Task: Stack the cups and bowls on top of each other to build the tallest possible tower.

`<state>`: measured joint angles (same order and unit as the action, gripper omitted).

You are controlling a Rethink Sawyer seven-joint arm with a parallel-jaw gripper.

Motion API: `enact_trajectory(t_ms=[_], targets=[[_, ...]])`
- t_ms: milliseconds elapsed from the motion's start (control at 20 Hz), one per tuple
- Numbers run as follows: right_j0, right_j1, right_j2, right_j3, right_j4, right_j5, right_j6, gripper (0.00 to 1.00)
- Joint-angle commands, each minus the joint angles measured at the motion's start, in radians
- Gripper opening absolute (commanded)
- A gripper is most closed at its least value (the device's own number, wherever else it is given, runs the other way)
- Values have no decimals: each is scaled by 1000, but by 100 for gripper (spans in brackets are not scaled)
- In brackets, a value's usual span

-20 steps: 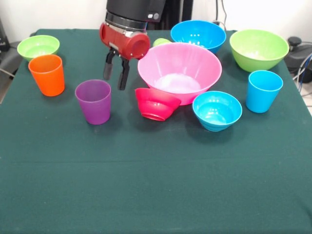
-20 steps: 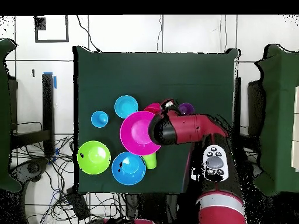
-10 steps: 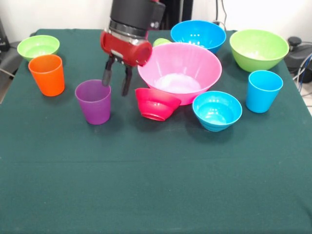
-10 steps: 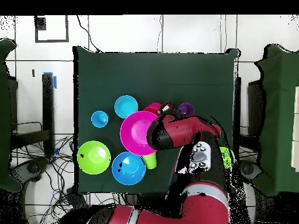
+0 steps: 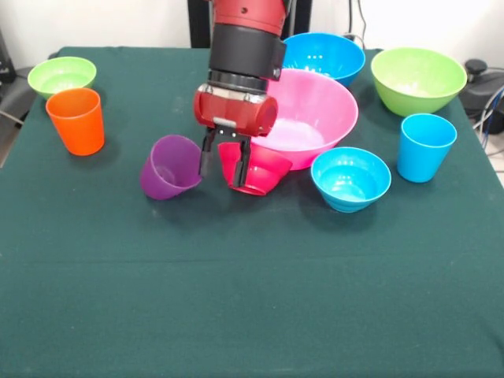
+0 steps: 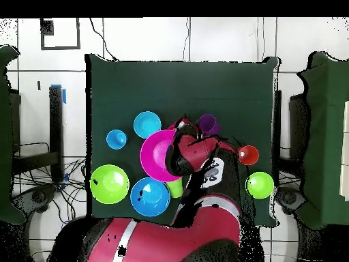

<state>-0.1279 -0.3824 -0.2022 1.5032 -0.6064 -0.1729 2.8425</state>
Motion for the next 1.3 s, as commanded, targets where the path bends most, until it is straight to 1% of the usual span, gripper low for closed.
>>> enact_trajectory(t_ms=[50,100,250,300,350,500,800,1050,1300], targets=[[4,98,0,-43,-45,-1,-54,100],[-2,96,4,-40,-50,-3,-56,100],[-86,40,117,0,-110,73,-90,100],[-109,22,147,13,-122,97,-102,100],[-117,13,159,17,-129,108,-107,100],[-117,10,161,16,-130,118,-104,100],[-158,-26,218,40,-152,173,-132,100],[-158,-34,220,44,-160,182,-127,100],[-176,-50,243,56,-168,203,-137,100]])
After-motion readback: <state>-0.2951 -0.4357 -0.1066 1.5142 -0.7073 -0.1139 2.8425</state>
